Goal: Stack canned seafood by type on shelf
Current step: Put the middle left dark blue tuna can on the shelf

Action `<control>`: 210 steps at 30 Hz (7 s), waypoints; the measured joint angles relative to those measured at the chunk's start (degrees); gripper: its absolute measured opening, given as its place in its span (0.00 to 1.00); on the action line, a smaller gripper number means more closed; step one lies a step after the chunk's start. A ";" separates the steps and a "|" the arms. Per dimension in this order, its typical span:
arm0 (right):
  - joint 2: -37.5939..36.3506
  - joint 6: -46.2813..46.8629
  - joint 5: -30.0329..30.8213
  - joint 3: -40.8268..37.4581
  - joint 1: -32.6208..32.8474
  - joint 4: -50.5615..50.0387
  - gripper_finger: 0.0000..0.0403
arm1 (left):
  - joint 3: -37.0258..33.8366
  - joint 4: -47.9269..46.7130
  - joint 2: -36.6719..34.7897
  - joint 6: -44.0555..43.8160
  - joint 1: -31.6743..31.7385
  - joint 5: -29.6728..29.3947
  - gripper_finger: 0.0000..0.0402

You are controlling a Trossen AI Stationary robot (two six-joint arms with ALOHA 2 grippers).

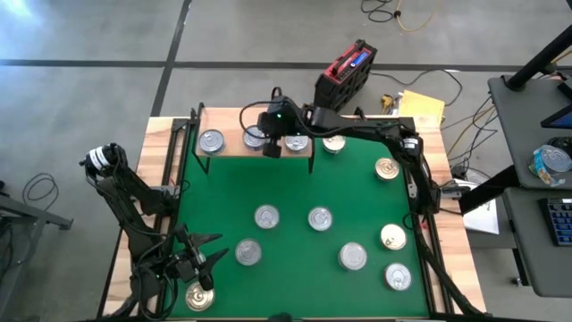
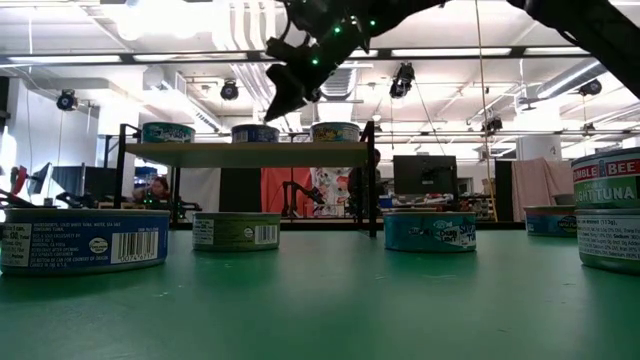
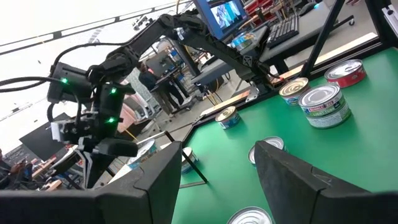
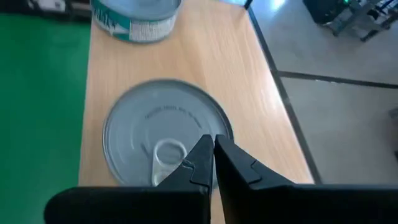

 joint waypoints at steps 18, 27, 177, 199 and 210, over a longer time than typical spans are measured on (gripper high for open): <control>2.37 1.95 -4.83 -0.20 -1.55 3.99 0.02 | 0.00 -0.04 0.00 -0.15 0.00 -0.01 0.47; 2.46 1.83 -2.41 -0.02 -1.65 0.43 0.02 | 0.00 -0.02 0.00 -0.22 0.00 -0.02 0.47; 4.57 12.45 -5.24 13.00 0.51 -12.42 0.02 | 0.00 -0.37 0.00 -0.61 0.15 -0.02 0.47; 9.52 10.96 -6.85 12.98 -0.15 -5.42 0.02 | 0.00 -0.46 0.00 -0.31 0.17 -0.02 0.47; 9.52 11.22 -5.85 12.96 -0.76 -5.41 0.02 | 0.00 -0.46 0.00 -0.35 0.17 -0.02 0.47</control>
